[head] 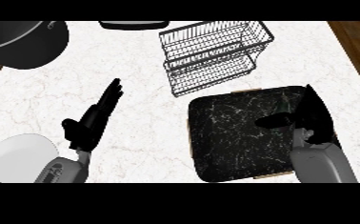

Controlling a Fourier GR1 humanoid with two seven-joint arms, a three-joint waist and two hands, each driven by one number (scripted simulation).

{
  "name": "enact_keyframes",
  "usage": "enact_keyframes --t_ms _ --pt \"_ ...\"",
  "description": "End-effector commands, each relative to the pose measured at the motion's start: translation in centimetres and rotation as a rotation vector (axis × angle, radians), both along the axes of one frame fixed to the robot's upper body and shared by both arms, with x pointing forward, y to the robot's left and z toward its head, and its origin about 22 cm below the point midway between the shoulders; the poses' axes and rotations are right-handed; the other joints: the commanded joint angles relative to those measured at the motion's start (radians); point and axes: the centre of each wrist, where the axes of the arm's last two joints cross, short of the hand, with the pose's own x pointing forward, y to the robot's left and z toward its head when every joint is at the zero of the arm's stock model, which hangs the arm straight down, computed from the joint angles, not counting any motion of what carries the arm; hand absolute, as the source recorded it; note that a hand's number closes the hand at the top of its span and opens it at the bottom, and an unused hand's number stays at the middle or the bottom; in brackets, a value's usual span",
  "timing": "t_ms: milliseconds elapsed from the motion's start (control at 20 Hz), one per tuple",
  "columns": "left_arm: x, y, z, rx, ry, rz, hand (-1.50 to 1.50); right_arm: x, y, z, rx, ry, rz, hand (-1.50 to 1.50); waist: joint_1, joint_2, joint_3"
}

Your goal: Pick the eggplant from the tray and place it in the tiered basket

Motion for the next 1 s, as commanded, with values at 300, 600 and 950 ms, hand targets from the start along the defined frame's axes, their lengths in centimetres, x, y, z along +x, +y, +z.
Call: enact_keyframes --t_ms 300,600,950 --pt "-0.8 -0.9 -1.2 0.001 0.006 -0.015 0.0 0.0 0.4 -0.8 0.049 0.128 -0.167 -1.5 0.009 0.002 0.001" --pt "-1.9 0.7 -0.6 -0.002 0.003 -0.008 0.0 0.9 -0.6 -2.7 0.076 0.087 -0.172 -1.5 0.015 0.003 0.002" --pt "-0.4 0.9 -1.0 0.009 0.009 -0.005 0.0 1.7 -1.2 -0.1 -0.029 -0.084 -0.115 1.5 0.008 0.003 0.001"
